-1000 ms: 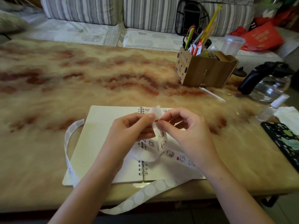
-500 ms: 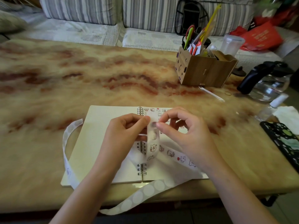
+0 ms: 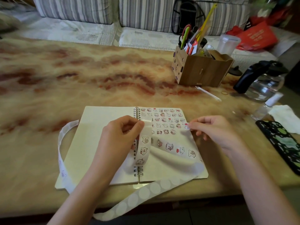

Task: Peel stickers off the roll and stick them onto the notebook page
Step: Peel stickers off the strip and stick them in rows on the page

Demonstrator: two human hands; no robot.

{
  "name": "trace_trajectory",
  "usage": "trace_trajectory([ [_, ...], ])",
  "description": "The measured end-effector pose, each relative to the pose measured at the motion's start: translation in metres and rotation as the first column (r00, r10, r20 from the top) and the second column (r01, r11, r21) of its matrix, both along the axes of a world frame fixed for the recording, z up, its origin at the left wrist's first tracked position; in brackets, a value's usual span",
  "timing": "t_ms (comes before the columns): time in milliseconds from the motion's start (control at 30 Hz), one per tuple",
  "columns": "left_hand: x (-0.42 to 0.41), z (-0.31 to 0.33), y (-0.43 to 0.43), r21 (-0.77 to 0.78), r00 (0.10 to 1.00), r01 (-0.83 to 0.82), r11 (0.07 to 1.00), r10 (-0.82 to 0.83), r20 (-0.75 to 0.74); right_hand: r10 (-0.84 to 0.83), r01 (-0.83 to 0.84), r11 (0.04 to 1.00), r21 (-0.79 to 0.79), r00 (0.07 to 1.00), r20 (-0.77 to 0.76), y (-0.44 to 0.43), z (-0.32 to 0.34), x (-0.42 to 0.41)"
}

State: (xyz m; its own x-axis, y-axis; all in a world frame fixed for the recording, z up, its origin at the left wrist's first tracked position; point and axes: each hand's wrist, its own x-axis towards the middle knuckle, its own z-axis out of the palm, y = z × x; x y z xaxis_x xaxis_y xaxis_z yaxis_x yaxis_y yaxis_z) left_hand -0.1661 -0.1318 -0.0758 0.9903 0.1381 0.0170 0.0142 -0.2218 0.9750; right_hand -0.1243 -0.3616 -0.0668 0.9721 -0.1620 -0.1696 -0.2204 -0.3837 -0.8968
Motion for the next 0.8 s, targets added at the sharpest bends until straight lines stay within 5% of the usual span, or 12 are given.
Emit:
trace_trajectory([
  [800, 0.001, -0.003, 0.000, -0.054, 0.999, 0.000, 0.999, -0.002, -0.043, -0.004, 0.003, 0.998, -0.058, 1.000, -0.015, 0.014, -0.013, 0.001],
])
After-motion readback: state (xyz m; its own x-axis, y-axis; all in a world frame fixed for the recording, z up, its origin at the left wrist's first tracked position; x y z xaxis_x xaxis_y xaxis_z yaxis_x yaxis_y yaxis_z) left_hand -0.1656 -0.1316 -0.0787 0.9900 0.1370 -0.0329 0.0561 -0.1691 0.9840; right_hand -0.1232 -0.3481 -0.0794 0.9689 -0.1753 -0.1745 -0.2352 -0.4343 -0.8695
